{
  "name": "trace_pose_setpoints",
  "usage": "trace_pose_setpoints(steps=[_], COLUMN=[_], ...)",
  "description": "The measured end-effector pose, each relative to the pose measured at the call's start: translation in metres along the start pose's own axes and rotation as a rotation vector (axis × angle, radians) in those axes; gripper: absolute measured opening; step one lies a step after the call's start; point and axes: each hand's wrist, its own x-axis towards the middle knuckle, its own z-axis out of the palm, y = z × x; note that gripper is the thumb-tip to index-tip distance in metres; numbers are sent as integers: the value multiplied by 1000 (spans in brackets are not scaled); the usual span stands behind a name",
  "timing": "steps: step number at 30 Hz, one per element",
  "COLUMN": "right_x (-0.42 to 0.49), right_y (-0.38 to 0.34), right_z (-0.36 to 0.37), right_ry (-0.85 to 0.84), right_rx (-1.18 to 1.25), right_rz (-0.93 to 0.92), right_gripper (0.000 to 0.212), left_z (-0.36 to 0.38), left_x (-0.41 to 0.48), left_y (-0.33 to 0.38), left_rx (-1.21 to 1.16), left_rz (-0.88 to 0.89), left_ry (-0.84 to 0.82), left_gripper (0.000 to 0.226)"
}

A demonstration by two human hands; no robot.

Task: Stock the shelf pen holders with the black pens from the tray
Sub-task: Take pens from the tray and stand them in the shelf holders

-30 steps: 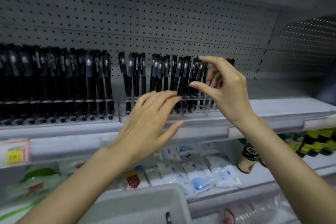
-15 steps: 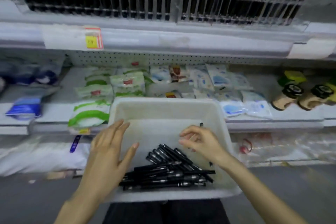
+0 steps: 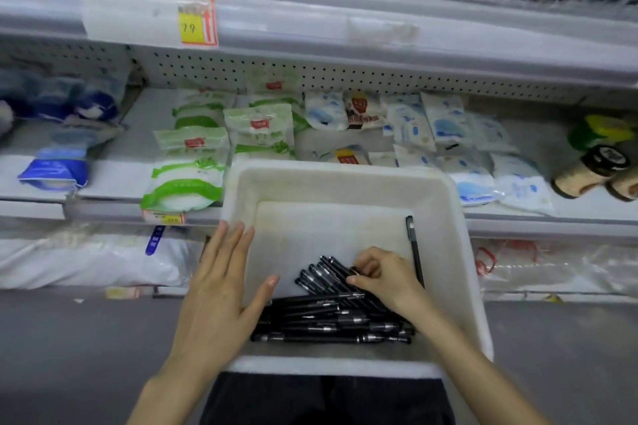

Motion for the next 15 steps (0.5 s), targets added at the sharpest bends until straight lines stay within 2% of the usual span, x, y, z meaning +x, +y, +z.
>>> trace_pose_setpoints(steps=[5,10,15], right_x=[1,-3,-6], right_y=[2,0,-2], right_z=[3,0,-15], right_ry=[-53,-83,-49], right_rx=[63,84,123], right_rz=[34,0,-10], right_gripper=[21,32,33], left_z=[1,2,0], left_x=[-1,1,1], left_y=[-2,-3,-2], left_rx=[26,47,31], left_rz=[2,5,-11], left_ry=[-8,-18,-16], left_gripper=[73,74,76])
